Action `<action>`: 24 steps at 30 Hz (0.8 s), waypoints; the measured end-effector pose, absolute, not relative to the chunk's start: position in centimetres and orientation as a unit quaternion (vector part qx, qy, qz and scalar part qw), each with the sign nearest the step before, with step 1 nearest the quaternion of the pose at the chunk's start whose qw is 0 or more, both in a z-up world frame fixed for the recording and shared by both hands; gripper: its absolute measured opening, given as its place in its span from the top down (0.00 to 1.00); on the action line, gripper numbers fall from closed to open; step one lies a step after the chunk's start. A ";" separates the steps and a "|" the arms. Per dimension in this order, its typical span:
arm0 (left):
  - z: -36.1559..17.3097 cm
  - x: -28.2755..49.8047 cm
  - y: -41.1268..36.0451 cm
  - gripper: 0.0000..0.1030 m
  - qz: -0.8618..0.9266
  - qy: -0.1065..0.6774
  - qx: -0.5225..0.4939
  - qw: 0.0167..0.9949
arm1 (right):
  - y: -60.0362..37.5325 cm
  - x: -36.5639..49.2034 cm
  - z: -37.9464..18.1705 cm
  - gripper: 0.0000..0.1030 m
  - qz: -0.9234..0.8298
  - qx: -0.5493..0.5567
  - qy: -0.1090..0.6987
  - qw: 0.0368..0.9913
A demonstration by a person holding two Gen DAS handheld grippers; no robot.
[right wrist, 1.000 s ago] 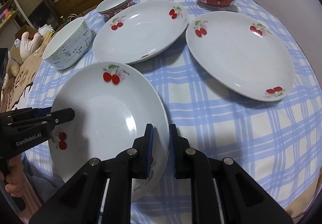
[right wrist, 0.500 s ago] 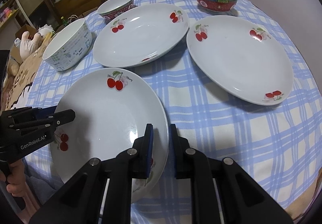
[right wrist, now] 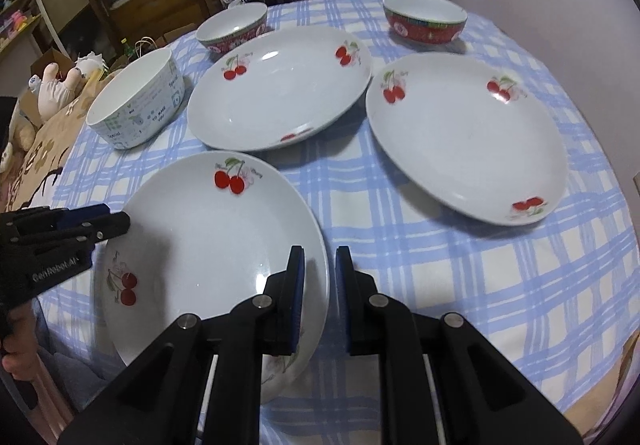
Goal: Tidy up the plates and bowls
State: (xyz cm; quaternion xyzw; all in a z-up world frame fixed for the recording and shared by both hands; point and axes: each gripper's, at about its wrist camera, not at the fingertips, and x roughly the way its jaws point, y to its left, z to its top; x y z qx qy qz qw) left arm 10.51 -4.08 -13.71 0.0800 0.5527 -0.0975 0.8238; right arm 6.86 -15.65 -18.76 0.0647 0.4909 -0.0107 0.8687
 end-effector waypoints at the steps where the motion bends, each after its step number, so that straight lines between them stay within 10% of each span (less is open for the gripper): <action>1: -13.5 10.5 -3.9 0.71 -0.093 0.548 0.081 0.828 | -15.6 6.8 -18.5 0.84 -0.012 0.062 0.486 0.872; 11: -11.2 10.8 -2.4 0.68 -0.085 0.512 0.082 0.851 | -16.0 6.1 -15.5 0.78 -0.037 0.029 0.430 0.902; 24: -7.9 12.0 -3.3 0.14 -0.092 0.489 0.075 0.864 | -17.2 7.1 -11.6 0.30 -0.025 0.035 0.379 0.924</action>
